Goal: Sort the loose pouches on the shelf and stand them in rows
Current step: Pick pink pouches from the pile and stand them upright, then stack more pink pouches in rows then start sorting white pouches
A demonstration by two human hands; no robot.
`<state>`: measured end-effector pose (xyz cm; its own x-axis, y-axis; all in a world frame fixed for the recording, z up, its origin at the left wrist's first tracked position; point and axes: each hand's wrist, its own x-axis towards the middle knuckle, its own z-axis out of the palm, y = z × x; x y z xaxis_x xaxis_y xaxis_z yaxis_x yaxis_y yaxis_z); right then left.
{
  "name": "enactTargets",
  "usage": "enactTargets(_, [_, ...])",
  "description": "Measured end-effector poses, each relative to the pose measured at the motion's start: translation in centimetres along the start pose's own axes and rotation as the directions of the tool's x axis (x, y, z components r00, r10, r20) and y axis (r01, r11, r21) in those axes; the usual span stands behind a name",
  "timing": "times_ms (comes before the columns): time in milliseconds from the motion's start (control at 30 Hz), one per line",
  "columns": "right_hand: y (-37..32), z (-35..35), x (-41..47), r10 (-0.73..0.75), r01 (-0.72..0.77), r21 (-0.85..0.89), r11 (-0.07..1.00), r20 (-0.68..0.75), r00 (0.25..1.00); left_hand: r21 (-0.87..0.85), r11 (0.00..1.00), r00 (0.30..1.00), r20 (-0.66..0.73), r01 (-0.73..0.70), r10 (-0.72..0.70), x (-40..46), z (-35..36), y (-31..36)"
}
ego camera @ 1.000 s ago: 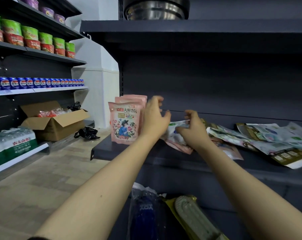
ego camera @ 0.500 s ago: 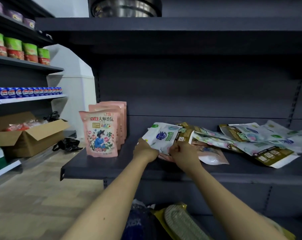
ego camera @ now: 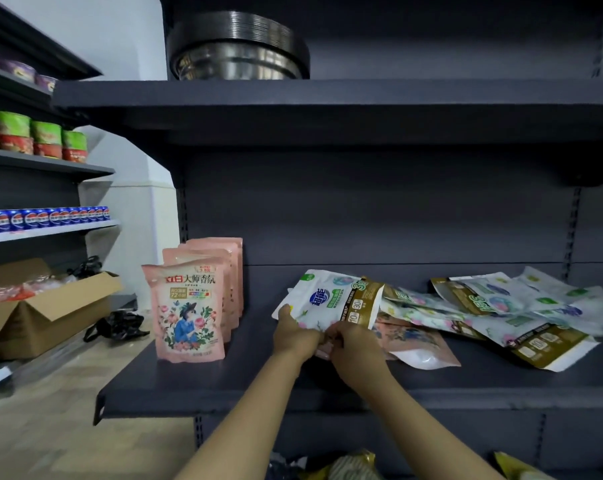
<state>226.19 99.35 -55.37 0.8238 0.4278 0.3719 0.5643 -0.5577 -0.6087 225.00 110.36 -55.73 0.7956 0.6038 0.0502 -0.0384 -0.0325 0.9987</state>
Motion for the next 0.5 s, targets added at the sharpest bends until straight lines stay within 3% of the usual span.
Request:
enactTargets(100, [-0.1, 0.1, 0.6, 0.028, -0.028, 0.002, 1.000, 0.003, 1.000, 0.072, 0.997, 1.000, 0.006, -0.011, 0.010, -0.6, 0.1, 0.6])
enactTargets(267, [-0.3, 0.7, 1.4, 0.093, -0.094, -0.095, 0.991, -0.021, 0.995, 0.363, 0.927, 0.987, -0.088, -0.096, 0.137, -1.2, -0.8, 2.3])
enactTargets(400, [-0.1, 1.3, 1.8, 0.113, -0.116, -0.152, 0.982, -0.027, 0.993, 0.573, 0.794, 0.952, -0.074, -0.202, 0.296, -3.3, -1.9, 4.2])
enactTargets(500, [-0.1, 1.6, 2.2, 0.156, -0.155, -0.207, 0.966, -0.011, 0.988, 0.713, 0.610, 0.875, 0.009, -0.345, 0.484, -4.9, -2.1, 5.4])
